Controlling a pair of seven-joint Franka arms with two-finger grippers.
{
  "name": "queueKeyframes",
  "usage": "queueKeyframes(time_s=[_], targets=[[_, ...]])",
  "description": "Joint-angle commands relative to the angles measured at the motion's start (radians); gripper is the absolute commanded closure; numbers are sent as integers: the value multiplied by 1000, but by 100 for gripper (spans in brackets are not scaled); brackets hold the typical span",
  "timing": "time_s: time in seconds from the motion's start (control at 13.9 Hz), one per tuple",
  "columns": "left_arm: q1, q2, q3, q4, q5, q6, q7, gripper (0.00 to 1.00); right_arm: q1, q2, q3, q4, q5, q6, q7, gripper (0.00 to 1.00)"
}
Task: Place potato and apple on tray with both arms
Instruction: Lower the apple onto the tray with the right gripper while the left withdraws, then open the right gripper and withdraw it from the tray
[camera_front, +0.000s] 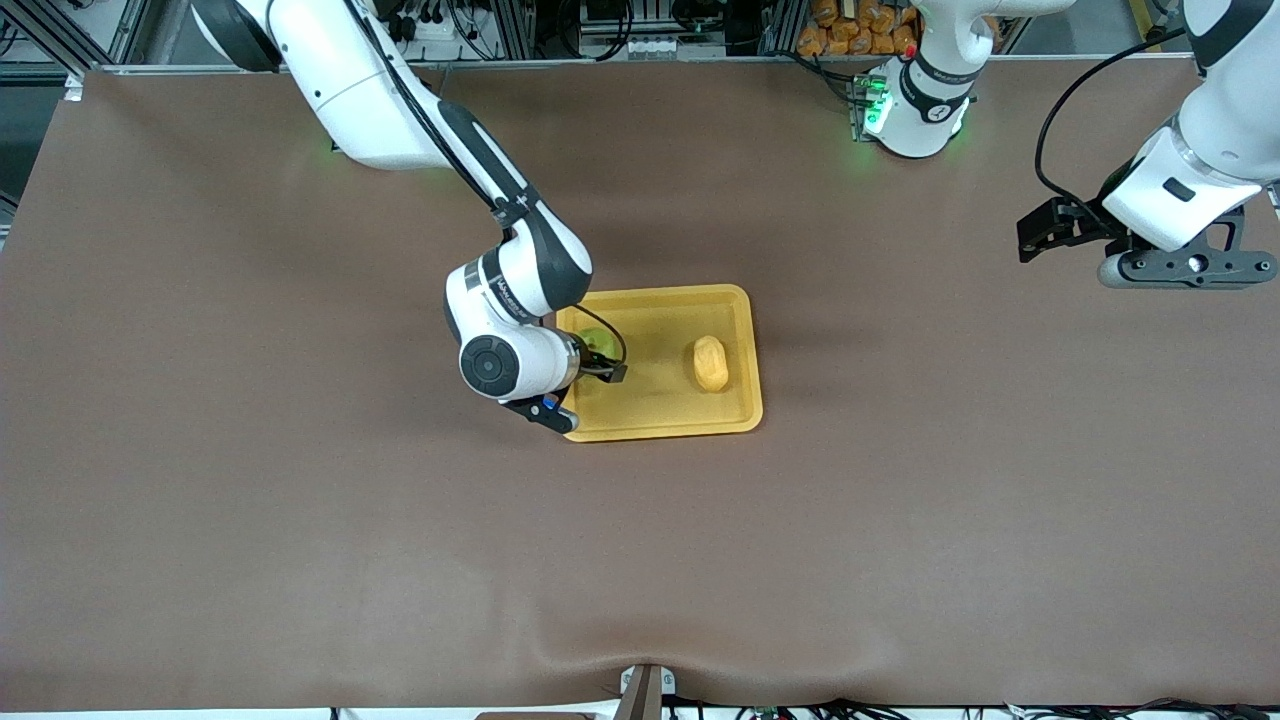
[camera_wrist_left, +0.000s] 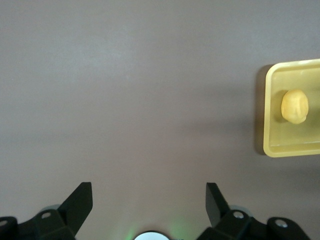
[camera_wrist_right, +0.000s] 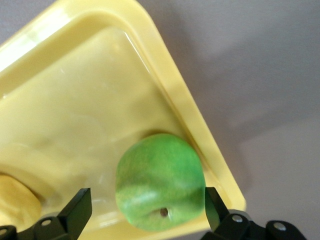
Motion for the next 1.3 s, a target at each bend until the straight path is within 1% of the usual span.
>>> queueKeyframes(time_s=[0.0, 0.36, 0.43, 0.65, 0.79, 1.01, 1.22], targets=[[16, -41, -4, -15, -23, -20, 36, 0, -22, 0, 1, 60, -41, -84, 12, 0], [26, -14, -2, 1, -45, -6, 36, 0, -94, -3, -1, 195, -41, -228, 13, 0], [34, -14, -1, 1, -43, -6, 37, 0, -102, -5, -4, 208, -43, -236, 14, 0], [74, -23, -1, 1, -45, -17, 104, 0, -105, -26, -38, 216, -81, -243, 13, 0], [71, -27, -1, 2, -45, -23, 102, 0, -102, -37, -71, 239, -130, -243, 12, 0], [65, -29, -5, 21, -45, -38, 82, 0, -143, -52, -67, 267, -182, -263, 3, 0], [72, -29, -13, 19, -45, -43, 77, 0, -209, -58, -62, 362, -195, -361, -6, 0]])
